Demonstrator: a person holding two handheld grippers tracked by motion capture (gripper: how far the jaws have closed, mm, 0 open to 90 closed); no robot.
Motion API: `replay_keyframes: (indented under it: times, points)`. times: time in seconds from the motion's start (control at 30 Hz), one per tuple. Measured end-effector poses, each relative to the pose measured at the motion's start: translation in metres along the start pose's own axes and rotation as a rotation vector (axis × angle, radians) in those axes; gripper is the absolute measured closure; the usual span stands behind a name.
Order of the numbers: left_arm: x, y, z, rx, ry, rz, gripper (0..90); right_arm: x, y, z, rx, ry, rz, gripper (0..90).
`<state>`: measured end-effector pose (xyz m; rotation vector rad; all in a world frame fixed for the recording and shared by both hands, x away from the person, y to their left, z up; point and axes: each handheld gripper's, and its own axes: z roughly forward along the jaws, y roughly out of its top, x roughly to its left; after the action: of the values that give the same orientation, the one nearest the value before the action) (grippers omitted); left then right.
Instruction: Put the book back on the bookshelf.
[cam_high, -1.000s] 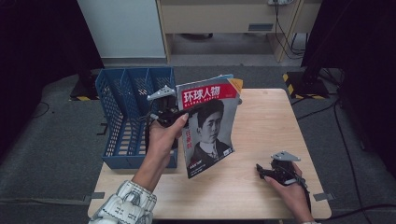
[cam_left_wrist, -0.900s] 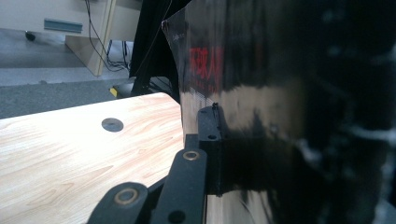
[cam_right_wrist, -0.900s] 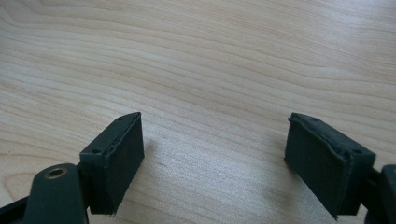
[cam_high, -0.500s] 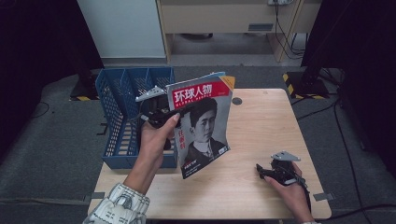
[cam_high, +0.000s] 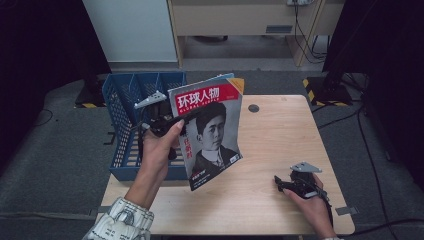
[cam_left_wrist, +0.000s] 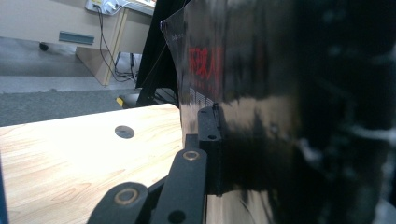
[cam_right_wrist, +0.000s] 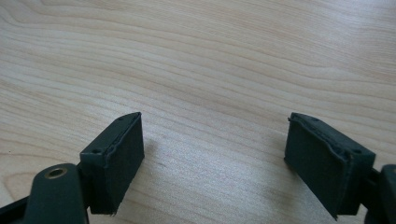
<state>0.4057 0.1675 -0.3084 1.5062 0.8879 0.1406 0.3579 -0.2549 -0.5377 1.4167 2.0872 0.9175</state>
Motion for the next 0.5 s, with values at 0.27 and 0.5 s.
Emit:
replay_keyframes:
  times: [0.27,0.5]
  points:
    - [0.003,0.006,-0.01,-0.019,0.009,-0.003,86.7,0.0,0.0,0.0,0.0,0.0,0.0,19.8]
    - [0.013,0.007,-0.027,-0.037,0.026,-0.017,86.7,0.0,0.0,0.0,0.0,0.0,0.0,19.8]
